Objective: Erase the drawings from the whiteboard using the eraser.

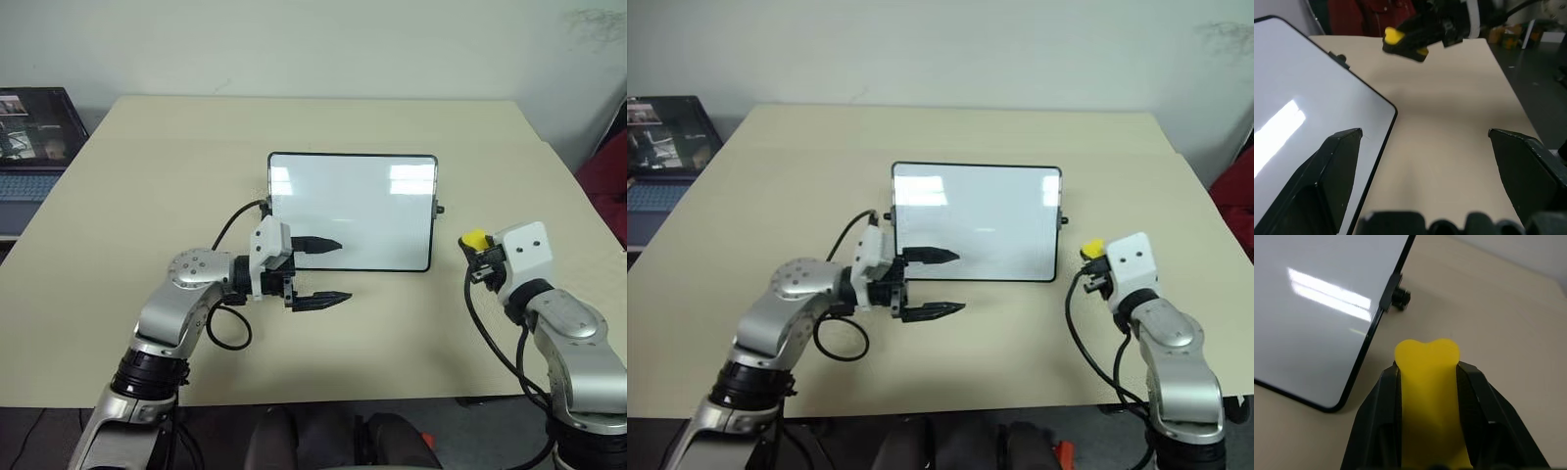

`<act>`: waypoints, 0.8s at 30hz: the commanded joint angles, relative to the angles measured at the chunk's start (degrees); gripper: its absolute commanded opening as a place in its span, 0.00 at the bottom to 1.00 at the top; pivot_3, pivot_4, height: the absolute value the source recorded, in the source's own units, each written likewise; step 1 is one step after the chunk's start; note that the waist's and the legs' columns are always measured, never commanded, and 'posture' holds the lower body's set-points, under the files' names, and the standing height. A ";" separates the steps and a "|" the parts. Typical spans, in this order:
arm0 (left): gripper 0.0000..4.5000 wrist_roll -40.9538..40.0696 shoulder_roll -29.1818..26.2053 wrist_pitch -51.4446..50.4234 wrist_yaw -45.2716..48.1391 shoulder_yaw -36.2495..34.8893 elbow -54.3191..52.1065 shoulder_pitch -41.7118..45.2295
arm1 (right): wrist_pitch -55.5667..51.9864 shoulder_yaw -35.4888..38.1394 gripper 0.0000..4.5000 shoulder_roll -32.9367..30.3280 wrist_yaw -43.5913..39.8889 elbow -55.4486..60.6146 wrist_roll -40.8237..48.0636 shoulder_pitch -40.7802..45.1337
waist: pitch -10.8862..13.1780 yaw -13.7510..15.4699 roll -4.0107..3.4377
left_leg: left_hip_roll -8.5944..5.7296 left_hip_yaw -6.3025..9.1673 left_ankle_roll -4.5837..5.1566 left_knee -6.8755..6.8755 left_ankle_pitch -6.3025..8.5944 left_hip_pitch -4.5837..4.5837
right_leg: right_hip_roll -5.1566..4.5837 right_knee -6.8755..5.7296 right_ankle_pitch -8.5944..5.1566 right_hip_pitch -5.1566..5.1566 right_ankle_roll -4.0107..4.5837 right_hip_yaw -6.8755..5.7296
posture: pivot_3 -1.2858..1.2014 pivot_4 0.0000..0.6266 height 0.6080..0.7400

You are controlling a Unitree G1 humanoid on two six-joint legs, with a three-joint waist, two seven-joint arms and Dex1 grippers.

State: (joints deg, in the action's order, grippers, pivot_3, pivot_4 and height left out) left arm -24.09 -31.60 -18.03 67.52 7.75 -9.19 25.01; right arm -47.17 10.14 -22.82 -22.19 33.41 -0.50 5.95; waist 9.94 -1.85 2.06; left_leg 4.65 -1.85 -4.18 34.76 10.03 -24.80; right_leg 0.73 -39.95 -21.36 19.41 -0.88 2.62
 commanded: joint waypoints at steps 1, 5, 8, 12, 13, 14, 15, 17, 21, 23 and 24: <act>1.00 -0.67 0.58 0.54 1.29 1.46 -1.74 1.69 | -1.67 1.57 0.26 -1.36 -0.24 -0.60 1.68 0.29 | 0.00 0.04 0.00 | -0.01 0.00 0.00 0.00 0.00 -0.01 | 0.00 0.01 0.00 0.00 0.00 0.00 | 0.52 0.24 1.00; 1.00 -0.25 1.42 0.35 0.60 2.55 -2.29 1.85 | -3.47 2.32 0.26 -1.80 0.19 -3.43 3.00 0.80 | 0.00 0.05 0.00 | 0.00 0.00 0.01 0.00 0.00 0.00 | 0.00 0.03 0.00 -0.01 0.00 0.00 | 0.52 0.24 1.00; 1.00 -0.24 1.89 -0.22 -0.10 3.00 -3.22 1.66 | -5.45 4.22 0.26 -1.02 1.07 -6.12 4.49 2.08 | 0.00 0.05 0.00 | -0.01 0.00 0.01 0.00 0.00 -0.01 | 0.00 0.03 0.00 -0.01 0.00 0.01 | 0.52 0.24 1.00; 1.00 -0.35 1.86 -0.77 -0.78 3.10 -3.88 1.70 | -6.13 5.96 0.26 -0.60 2.10 -9.42 6.34 3.68 | 0.00 0.05 0.00 | 0.00 0.01 0.01 0.00 0.00 0.00 | 0.00 0.03 0.00 -0.01 0.00 0.00 | 0.52 0.24 1.00; 1.00 -0.42 1.84 -0.98 -1.05 3.13 -4.15 1.69 | -6.29 6.40 0.26 -0.30 2.35 -10.14 6.91 4.18 | 0.00 0.04 0.00 | 0.00 0.01 0.01 0.00 0.00 0.00 | 0.00 0.03 0.00 -0.01 0.00 0.00 | 0.52 0.24 1.00; 1.00 -0.47 1.83 -1.12 -1.23 3.15 -4.33 1.67 | -6.35 6.62 0.26 -0.19 2.57 -10.58 7.37 4.46 | 0.00 0.01 -0.01 | 0.00 0.01 0.01 -0.01 0.00 0.00 | 0.00 0.03 0.00 -0.01 0.00 0.01 | 0.52 0.24 1.00; 1.00 -0.46 1.85 -1.26 -1.42 3.15 -4.49 1.65 | -6.40 6.84 0.26 -0.06 2.70 -11.01 7.97 4.77 | 0.00 0.02 -0.01 | 0.00 0.00 0.01 0.00 0.00 0.00 | 0.00 0.03 0.00 -0.01 0.00 0.02 | 0.52 0.24 1.00; 1.00 -0.44 1.93 -1.63 -1.79 3.13 -4.78 1.65 | -6.59 7.70 0.26 0.51 3.18 -11.95 9.13 5.53 | 0.00 0.05 -0.01 | -0.01 0.00 0.01 0.00 0.00 0.00 | 0.00 0.03 0.00 -0.01 0.00 0.02 | 0.52 0.24 1.00; 1.00 -0.53 1.97 -2.10 -2.48 3.16 -5.14 1.60 | -6.11 8.36 0.45 0.67 3.83 -13.37 10.48 6.16 | 0.00 0.08 -0.01 | -0.01 -0.01 0.01 0.00 0.00 -0.01 | 0.00 0.03 0.00 -0.01 0.00 0.02 | 0.52 0.24 1.00; 1.00 -0.38 2.02 -2.13 -2.87 3.15 -5.08 1.59 | -5.45 8.17 0.59 0.60 4.15 -14.16 10.58 6.16 | 0.00 0.08 -0.01 | -0.01 0.00 0.01 0.00 0.00 0.00 | 0.00 0.03 0.00 -0.01 0.00 0.02 | 0.52 0.24 1.00; 1.00 -0.29 2.09 -2.07 -3.03 3.13 -4.89 1.62 | -4.68 8.05 0.67 0.63 4.62 -14.48 10.35 6.16 | 0.00 0.08 -0.01 | 0.00 0.00 0.01 0.00 0.00 0.00 | 0.00 0.03 0.00 -0.01 0.00 0.01 | 0.52 0.24 1.00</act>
State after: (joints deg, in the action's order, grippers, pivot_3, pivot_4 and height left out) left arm -24.04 -29.86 -20.45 64.77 11.01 -11.80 25.68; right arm -53.37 16.97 -21.87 -18.27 18.46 9.65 11.58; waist 9.95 -1.77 2.05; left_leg 4.64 -1.85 -4.18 34.76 10.03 -24.81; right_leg 0.73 -39.92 -21.36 19.41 -0.88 2.64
